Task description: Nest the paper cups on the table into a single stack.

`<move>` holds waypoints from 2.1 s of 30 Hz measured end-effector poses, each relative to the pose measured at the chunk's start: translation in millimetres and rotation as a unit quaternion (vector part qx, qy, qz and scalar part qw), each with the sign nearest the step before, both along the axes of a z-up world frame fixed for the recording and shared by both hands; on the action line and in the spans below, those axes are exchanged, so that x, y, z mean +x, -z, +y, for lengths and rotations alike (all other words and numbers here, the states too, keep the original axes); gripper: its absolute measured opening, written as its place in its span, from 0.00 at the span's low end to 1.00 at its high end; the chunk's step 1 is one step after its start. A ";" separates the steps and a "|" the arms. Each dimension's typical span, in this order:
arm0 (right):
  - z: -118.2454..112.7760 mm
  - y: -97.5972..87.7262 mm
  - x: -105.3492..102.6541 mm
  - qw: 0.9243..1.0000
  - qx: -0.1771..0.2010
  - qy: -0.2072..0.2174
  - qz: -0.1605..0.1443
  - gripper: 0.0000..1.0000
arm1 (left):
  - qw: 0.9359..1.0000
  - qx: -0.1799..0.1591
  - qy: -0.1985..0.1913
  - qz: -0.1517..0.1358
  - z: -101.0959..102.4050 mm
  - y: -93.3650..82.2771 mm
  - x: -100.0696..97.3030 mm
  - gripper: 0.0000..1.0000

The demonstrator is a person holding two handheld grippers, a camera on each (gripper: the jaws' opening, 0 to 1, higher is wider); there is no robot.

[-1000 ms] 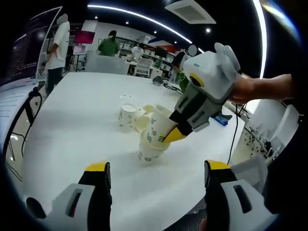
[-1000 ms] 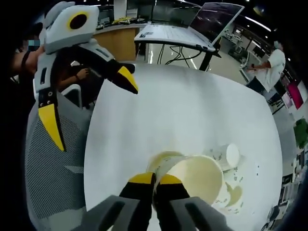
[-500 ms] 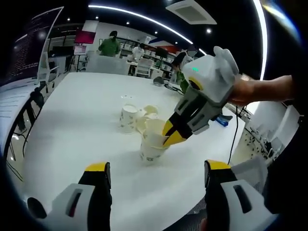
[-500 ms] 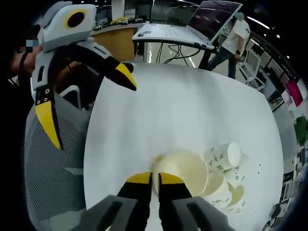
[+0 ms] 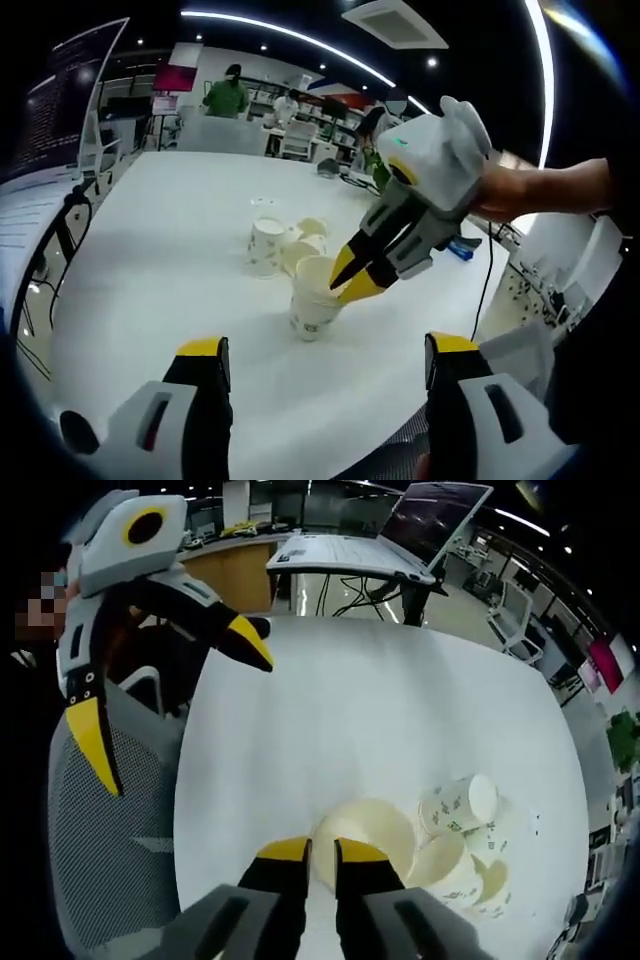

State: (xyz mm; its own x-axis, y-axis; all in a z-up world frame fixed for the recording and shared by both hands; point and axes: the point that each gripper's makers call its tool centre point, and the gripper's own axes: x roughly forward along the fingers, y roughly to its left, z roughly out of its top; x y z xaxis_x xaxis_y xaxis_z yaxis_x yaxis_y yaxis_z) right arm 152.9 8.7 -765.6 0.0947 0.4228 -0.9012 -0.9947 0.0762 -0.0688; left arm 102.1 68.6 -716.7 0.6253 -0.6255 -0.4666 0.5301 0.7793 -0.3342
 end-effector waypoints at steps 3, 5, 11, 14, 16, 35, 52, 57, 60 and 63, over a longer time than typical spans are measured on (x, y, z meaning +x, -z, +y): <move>-0.8 -9.1 -0.6 1.000 0.020 0.024 0.006 0.10 | 1.000 0.002 0.003 -0.001 -1.4 0.1 0.2 0.78; -1.2 -11.8 6.5 0.999 0.034 0.039 0.007 0.10 | 1.000 0.003 0.005 -0.001 -3.1 -0.1 0.2 0.78; -5.0 -33.2 17.3 0.993 0.083 0.082 0.003 0.13 | 1.000 0.009 0.011 -0.001 -8.9 -1.0 0.3 0.78; -14.1 -43.4 25.7 0.988 0.109 0.106 0.004 0.16 | 1.000 0.007 0.009 -0.002 -9.6 -2.6 1.0 0.78; -21.0 -43.8 33.3 0.987 0.111 0.116 -0.002 0.17 | 1.000 0.006 0.009 -0.002 -10.0 -2.7 0.9 0.78; -97.5 -28.2 93.6 0.929 0.152 0.338 -0.013 0.41 | 1.000 0.001 -0.022 0.004 5.9 1.2 -4.2 0.78; -82.1 15.2 114.3 0.910 0.149 0.385 -0.020 0.55 | 0.999 0.002 -0.033 0.010 12.8 1.9 -4.7 0.78; -80.8 31.6 123.7 0.912 0.115 0.390 -0.049 0.56 | 0.999 0.001 -0.033 0.015 14.1 5.2 -5.8 0.78; -81.1 42.7 136.0 0.908 0.106 0.400 -0.064 0.56 | 0.999 -0.002 -0.033 0.018 14.4 6.2 -7.1 0.78; -81.8 43.1 134.1 0.906 0.096 0.405 -0.078 0.56 | 0.999 -0.004 -0.035 0.020 17.8 8.0 -7.8 0.78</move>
